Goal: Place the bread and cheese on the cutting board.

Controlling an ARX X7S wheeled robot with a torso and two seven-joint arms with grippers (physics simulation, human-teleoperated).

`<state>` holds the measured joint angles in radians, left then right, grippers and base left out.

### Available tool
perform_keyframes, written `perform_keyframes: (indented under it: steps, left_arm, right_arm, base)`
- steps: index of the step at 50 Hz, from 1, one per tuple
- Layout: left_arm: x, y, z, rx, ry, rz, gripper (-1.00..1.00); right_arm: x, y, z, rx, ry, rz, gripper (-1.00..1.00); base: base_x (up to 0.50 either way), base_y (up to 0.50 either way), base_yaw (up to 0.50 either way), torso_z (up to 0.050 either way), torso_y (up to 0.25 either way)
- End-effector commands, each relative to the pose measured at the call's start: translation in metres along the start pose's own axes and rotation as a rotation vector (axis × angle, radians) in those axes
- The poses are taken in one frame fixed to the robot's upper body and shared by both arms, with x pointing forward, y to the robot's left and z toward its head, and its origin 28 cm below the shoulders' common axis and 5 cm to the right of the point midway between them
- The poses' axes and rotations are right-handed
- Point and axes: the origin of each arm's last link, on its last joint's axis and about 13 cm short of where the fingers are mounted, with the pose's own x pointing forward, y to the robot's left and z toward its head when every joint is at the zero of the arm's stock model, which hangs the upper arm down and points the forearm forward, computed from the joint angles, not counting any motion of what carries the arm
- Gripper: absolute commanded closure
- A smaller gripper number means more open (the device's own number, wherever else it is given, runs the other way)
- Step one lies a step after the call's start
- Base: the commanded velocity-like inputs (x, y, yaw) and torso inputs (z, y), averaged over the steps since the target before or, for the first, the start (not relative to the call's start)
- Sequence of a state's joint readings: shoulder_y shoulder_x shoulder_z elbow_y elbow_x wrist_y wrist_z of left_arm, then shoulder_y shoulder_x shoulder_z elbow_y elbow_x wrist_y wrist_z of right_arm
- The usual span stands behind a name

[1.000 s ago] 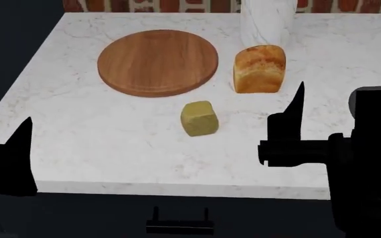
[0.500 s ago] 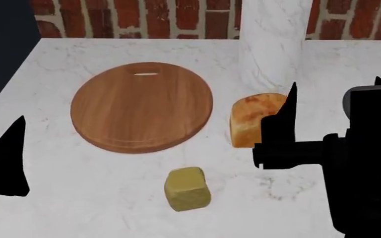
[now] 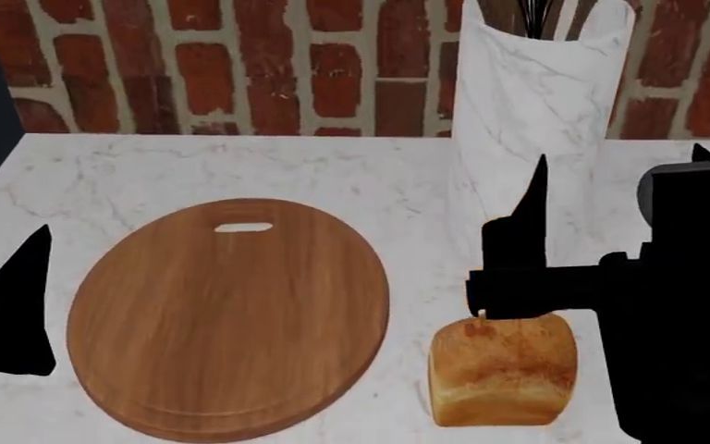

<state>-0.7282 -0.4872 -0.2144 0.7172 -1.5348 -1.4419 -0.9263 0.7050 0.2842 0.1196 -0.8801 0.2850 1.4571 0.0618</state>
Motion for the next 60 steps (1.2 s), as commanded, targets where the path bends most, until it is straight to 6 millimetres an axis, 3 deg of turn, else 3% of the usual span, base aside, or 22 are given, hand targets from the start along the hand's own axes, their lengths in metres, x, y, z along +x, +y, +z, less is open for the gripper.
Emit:
perform_keyframes:
  steps: [1, 5, 13, 19, 27, 38, 60]
  left_arm:
    - [-0.002, -0.004, -0.002, -0.020, -0.022, -0.034, -1.00]
    - [-0.004, -0.008, -0.002, 0.034, -0.026, -0.119, -1.00]
    - [-0.019, -0.029, 0.009, -0.008, -0.030, -0.552, -1.00]
    - [-0.020, -0.033, 0.007, 0.015, 0.037, -0.599, -1.00]
    - [-0.042, -0.049, -0.002, 0.093, 0.114, -0.754, -1.00]
    - [-0.066, -0.062, -0.013, 0.117, 0.148, -0.847, -1.00]
    - [-0.066, -0.067, -0.051, 0.123, 0.273, -0.835, -1.00]
  right_arm:
    - [-0.005, -0.002, 0.000, 0.029, -0.005, -0.003, -1.00]
    - [-0.007, -0.003, 0.003, 0.037, -0.018, -0.005, -1.00]
    - [-0.008, -0.002, 0.006, 0.037, -0.026, 0.005, -1.00]
    - [-0.007, -0.004, 0.004, 0.040, -0.020, 0.000, -1.00]
    - [-0.007, -0.003, 0.002, 0.050, -0.019, 0.006, -1.00]
    - [-0.008, -0.002, -0.002, 0.043, -0.001, 0.013, -1.00]
    - [-0.010, -0.002, -0.010, 0.042, 0.018, 0.014, -1.00]
  base:
    - [0.26, 0.00, 0.00, 0.000, 0.000]
    - [0.00, 0.00, 0.00, 0.000, 0.000]
    - [0.00, 0.00, 0.00, 0.000, 0.000]
    - [0.00, 0.00, 0.00, 0.000, 0.000]
    - [0.00, 0.00, 0.00, 0.000, 0.000]
    - [0.00, 0.00, 0.00, 0.000, 0.000]
    - [0.00, 0.00, 0.00, 0.000, 0.000]
